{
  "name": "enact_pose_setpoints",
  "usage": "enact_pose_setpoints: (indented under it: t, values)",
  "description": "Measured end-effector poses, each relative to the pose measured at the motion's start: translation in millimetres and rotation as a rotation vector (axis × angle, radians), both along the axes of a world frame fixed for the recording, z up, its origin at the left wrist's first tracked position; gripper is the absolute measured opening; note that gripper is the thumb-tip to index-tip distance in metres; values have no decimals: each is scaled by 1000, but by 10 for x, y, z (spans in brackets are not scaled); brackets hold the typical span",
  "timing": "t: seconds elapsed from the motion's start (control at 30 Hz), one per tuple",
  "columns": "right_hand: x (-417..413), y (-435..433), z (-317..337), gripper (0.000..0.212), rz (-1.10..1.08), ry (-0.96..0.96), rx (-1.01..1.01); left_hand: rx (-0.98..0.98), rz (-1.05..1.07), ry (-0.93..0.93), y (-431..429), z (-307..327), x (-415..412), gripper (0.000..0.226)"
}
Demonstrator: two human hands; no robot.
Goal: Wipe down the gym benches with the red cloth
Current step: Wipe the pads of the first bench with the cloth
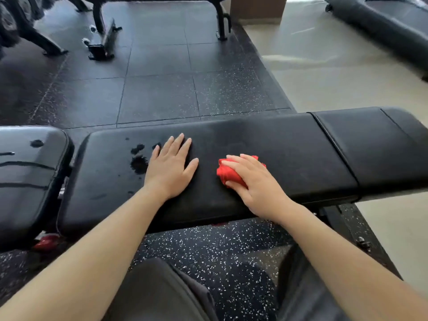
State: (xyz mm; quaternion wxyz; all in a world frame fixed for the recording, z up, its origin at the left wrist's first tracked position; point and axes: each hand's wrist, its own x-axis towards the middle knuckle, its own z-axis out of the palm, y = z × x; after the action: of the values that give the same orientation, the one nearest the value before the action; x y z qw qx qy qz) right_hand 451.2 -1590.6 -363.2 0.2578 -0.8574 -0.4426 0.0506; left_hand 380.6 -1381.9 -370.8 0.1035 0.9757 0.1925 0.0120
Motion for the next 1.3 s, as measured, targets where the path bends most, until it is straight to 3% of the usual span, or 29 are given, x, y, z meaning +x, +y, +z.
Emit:
enact_pose_setpoints:
  t: [0.23,0.5,0.77,0.93,1.07,1.3]
  values:
    - [460,789,-58,48,-216,-3,-37,-24,3,-17,-13,25,-19,60]
    - [-163,133,-6,48,-54,-41,6,-18,8,-50,-16,9,-27,58]
    - [792,948,-51,47,-38,-59,-31,-22,120,-104,-1,-17,35,62]
    - [1102,1323,-23,23,-29,-56,7,-12,120,-97,12,-9,56,62]
    - [861,1061,-23,44,27,-54,27,-20,124,-91,11,-9,52,62]
    - [263,261,-20,51,140,-70,-20,-28,120,-89,13,-15,50,59]
